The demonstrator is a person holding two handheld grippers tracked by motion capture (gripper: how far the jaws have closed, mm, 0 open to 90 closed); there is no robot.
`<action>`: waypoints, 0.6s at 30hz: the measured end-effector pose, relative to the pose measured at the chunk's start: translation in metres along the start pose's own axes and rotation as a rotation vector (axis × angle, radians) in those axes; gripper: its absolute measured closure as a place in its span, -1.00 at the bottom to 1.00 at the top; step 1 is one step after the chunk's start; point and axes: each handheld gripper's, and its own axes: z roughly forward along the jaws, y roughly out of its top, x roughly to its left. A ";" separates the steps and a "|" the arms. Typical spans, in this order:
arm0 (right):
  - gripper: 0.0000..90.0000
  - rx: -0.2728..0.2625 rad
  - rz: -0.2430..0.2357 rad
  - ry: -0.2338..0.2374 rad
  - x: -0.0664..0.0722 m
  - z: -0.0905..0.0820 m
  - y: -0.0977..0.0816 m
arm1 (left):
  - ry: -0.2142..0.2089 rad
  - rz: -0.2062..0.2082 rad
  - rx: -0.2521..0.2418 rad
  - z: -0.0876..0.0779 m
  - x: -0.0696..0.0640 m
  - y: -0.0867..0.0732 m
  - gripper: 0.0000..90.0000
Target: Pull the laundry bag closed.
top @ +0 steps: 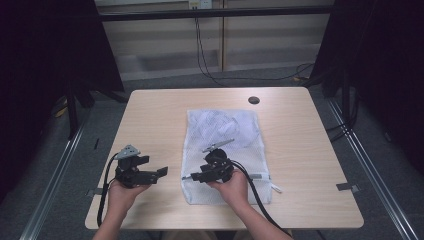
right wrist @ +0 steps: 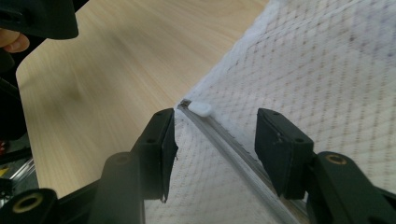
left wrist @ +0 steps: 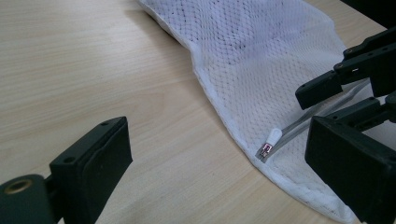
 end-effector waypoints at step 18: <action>0.34 0.036 0.118 0.067 -0.004 0.015 0.006 | -0.002 0.000 0.011 0.001 -0.001 0.000 -0.85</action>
